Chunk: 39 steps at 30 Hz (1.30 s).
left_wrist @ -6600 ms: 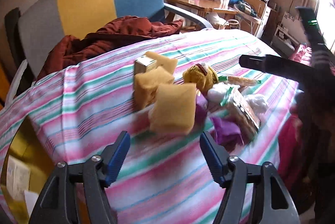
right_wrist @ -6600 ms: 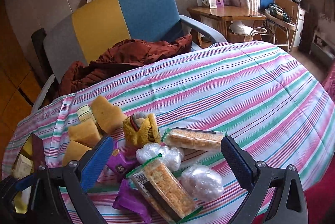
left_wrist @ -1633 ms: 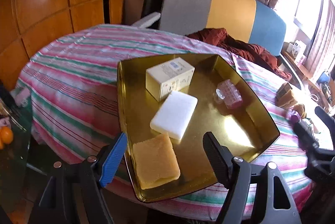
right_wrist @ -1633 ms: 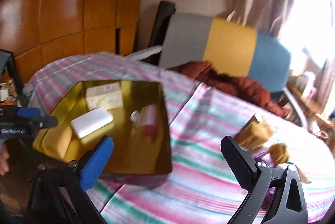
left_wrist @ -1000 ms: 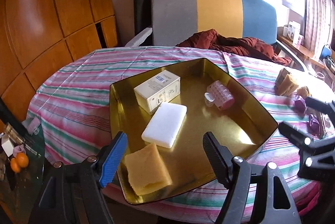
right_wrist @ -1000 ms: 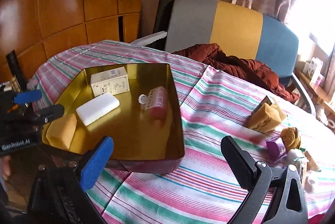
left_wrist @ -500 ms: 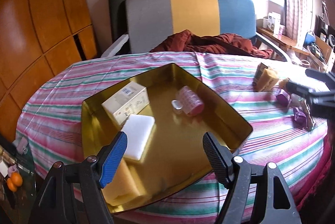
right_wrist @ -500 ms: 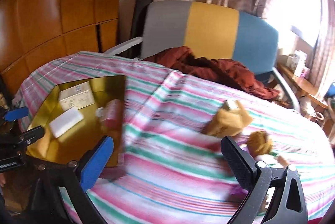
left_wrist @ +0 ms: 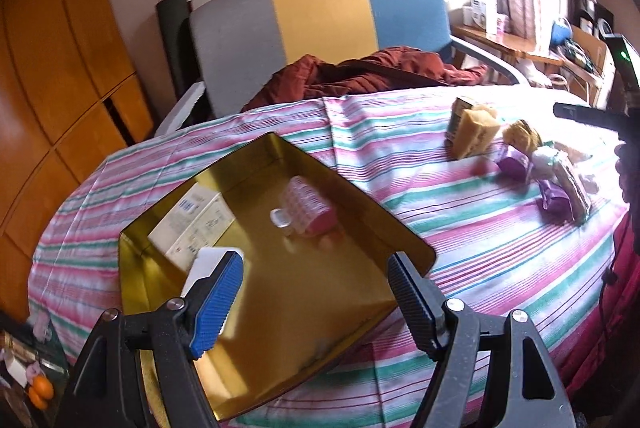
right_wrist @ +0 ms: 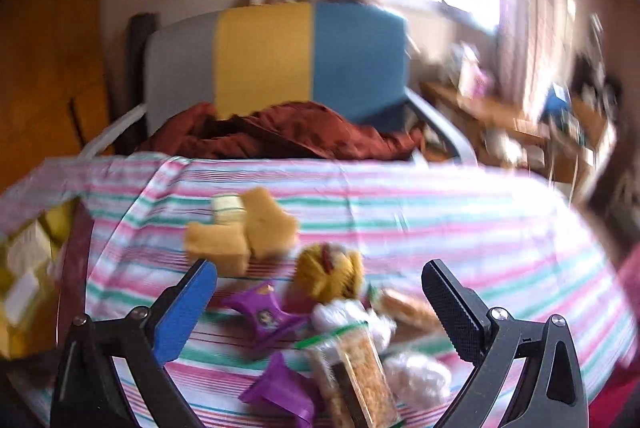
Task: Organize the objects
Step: 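Move both grippers back toward the remaining items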
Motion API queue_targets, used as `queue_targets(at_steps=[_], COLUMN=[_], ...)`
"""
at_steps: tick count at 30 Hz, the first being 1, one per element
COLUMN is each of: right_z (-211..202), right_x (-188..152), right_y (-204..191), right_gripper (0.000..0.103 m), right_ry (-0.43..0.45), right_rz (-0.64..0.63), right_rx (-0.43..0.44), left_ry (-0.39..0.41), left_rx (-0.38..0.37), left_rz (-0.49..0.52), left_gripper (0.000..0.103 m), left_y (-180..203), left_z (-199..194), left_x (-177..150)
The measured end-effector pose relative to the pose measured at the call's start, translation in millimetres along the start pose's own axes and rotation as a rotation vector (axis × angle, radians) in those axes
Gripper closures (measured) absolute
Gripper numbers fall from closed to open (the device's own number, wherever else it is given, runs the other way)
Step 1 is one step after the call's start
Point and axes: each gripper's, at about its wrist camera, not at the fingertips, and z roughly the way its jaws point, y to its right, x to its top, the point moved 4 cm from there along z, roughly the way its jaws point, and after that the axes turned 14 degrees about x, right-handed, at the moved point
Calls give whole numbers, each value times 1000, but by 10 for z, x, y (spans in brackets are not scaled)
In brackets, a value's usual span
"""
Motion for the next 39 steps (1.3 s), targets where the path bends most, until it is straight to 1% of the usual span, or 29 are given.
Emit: queue_targets(at_steps=[1, 4, 9, 12, 19, 24, 26, 29, 33, 34, 36, 38, 39], right_z=[32, 26, -9, -2, 0, -38, -64, -105, -156, -163, -176, -185, -181], right_x=[-6, 19, 12, 3, -23, -39, -48, -57, -87, -99, -112, -114, -112], right_y=[82, 226, 332, 405, 576, 721, 787, 889, 1038, 1071, 1106, 1112, 1101], right_gripper=[0, 0, 0, 0, 0, 0, 0, 0, 0, 0, 0, 0, 0], right_ry=[-28, -27, -28, -27, -31, -23, -16, 1, 23, 27, 31, 34, 33], right_rz=[37, 101, 144, 169, 243, 312, 350, 407, 504, 526, 553, 560, 559], right_rx=[-1, 10, 0, -16, -40, -51, -44, -38, -6, 4, 17, 22, 29], left_ry=[1, -3, -37, -47, -92, -144, -146, -128, -160, -171, -184, -182, -182], left_rx=[-5, -21, -27, -60, -192, -254, -279, -292, -338, -350, -368, -367, -355], left_rz=[9, 32, 88, 125, 116, 100, 96, 105, 87, 85, 77, 80, 85], left_gripper=[27, 27, 27, 27, 27, 27, 27, 27, 26, 26, 20, 19, 19], left_y=[46, 188, 437, 596, 896, 1080, 1174, 1311, 1561, 1628, 1762, 1873, 1933], left_z=[4, 26, 133, 183, 245, 343, 356, 376, 515, 554, 629, 688, 736], left_x=[25, 72, 122, 164, 331, 473, 563, 692, 890, 936, 1024, 1102, 1144])
